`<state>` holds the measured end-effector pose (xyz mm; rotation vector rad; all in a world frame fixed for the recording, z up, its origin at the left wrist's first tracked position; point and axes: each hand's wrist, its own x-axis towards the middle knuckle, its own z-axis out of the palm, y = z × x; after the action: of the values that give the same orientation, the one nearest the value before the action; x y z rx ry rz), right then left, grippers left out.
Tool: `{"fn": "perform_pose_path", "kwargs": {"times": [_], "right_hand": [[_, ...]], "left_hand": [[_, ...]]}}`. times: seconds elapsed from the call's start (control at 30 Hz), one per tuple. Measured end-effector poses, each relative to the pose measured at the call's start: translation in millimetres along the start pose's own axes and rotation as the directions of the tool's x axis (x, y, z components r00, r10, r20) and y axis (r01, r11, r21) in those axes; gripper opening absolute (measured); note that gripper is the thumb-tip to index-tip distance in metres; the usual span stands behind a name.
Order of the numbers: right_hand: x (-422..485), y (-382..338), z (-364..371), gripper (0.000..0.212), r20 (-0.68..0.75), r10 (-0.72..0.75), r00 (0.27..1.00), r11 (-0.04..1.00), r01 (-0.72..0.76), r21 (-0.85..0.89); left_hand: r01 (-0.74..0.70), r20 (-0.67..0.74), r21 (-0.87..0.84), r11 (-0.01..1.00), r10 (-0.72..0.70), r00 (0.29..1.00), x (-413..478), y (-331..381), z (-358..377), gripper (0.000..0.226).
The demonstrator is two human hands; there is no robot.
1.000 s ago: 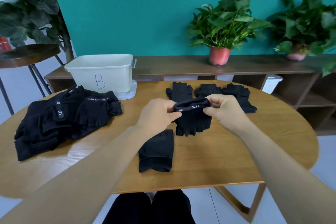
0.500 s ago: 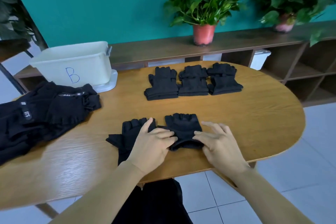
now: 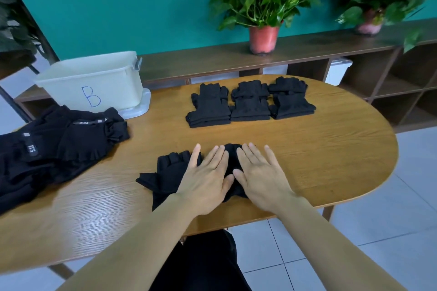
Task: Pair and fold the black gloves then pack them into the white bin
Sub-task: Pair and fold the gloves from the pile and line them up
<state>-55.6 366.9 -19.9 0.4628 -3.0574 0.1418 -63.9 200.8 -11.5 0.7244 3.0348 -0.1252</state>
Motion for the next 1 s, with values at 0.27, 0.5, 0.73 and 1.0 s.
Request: {"fn": "perform_pose_path", "kwargs": {"times": [0.27,0.5,0.73,1.0], "right_hand": [[-2,11,13,0.102,0.164,0.021,0.986,0.999,-0.025,0.024],[-1,10,4,0.072,0.253,0.045,0.966,0.994,-0.069,0.086],[2,-5,-30,0.063,0.071,0.002,0.997,0.983,-0.015,0.185],[22,-78,-56,0.045,-0.132,-0.084,0.988,0.991,0.097,0.096]], "left_hand": [[0.005,0.014,-0.047,0.999,-0.005,1.0,-3,-3,23,0.079],[0.01,0.049,-0.11,0.994,-0.005,0.999,-2,-4,20,0.076],[-0.026,-0.158,-0.119,0.993,0.006,0.987,-13,-26,-6,0.077],[0.082,-0.31,-0.094,0.992,-0.108,0.945,-75,-92,-15,0.077]]}}
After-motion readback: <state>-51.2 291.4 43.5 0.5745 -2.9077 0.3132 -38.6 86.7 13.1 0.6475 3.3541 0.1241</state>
